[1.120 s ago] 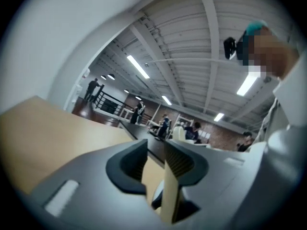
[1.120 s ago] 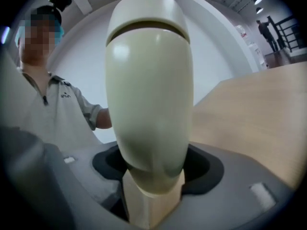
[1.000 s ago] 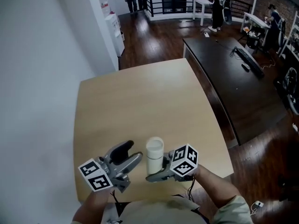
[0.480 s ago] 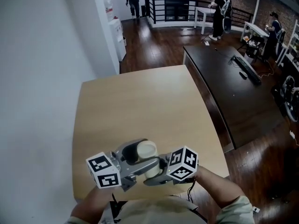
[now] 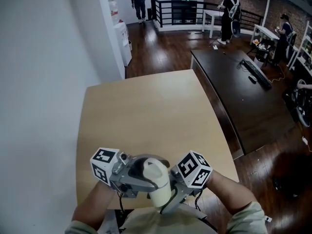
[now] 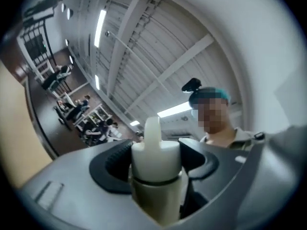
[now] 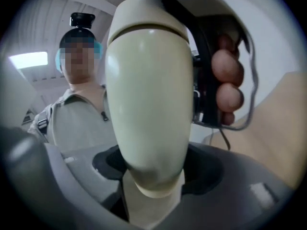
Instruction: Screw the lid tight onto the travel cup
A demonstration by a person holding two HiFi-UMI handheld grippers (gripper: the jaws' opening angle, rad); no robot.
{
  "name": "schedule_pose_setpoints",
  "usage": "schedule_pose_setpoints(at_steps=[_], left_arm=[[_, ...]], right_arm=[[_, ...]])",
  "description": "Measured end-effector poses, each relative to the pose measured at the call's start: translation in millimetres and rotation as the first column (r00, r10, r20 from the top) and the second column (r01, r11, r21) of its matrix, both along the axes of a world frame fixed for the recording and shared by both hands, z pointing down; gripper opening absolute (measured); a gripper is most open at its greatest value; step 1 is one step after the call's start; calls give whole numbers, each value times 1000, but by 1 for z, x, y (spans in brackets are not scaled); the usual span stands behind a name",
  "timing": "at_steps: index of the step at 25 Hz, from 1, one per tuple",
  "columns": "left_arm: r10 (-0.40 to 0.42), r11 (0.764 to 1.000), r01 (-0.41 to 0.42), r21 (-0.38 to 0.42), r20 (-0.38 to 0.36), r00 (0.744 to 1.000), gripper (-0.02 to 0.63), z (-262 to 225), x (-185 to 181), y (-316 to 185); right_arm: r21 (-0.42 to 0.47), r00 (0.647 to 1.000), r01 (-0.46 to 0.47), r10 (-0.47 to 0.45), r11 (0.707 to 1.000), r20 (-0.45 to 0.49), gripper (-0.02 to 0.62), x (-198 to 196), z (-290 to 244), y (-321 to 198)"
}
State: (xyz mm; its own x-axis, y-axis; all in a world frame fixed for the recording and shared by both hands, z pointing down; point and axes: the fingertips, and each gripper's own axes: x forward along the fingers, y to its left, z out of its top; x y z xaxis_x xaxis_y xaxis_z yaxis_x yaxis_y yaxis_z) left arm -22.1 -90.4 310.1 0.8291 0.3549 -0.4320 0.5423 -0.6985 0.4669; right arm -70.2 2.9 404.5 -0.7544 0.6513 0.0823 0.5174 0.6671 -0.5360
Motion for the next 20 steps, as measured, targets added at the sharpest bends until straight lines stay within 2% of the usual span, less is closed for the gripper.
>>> schedule_pose_setpoints(at_steps=[2, 4, 6, 8, 14, 17, 20], left_arm=[[117, 993, -118, -11, -77, 990, 307, -11, -3, 12], [209, 977, -211, -1, -133, 969, 307, -19, -6, 24], [263, 965, -262, 26, -159, 952, 305, -25, -9, 32], [281, 960, -277, 46, -158, 947, 306, -27, -10, 36], [244, 969, -236, 80, -117, 963, 308, -17, -7, 35], [188, 978, -176, 111, -105, 977, 318, -16, -6, 31], [65, 986, -56, 159, -53, 996, 412, -12, -5, 21]], right_arm=[[-21, 995, 84, -82, 996, 56, 305, 0, -14, 16], [-29, 985, 146, -143, 989, 93, 305, 0, -23, 29], [-26, 979, 174, -171, 984, 107, 305, -1, -28, 36], [-13, 980, 171, -168, 985, 102, 305, -2, -29, 38], [28, 989, 131, -132, 991, 59, 305, -5, -16, 34], [56, 993, 104, -107, 993, 52, 305, -6, -14, 30], [112, 999, 9, -13, 994, 41, 305, -10, -12, 15]])
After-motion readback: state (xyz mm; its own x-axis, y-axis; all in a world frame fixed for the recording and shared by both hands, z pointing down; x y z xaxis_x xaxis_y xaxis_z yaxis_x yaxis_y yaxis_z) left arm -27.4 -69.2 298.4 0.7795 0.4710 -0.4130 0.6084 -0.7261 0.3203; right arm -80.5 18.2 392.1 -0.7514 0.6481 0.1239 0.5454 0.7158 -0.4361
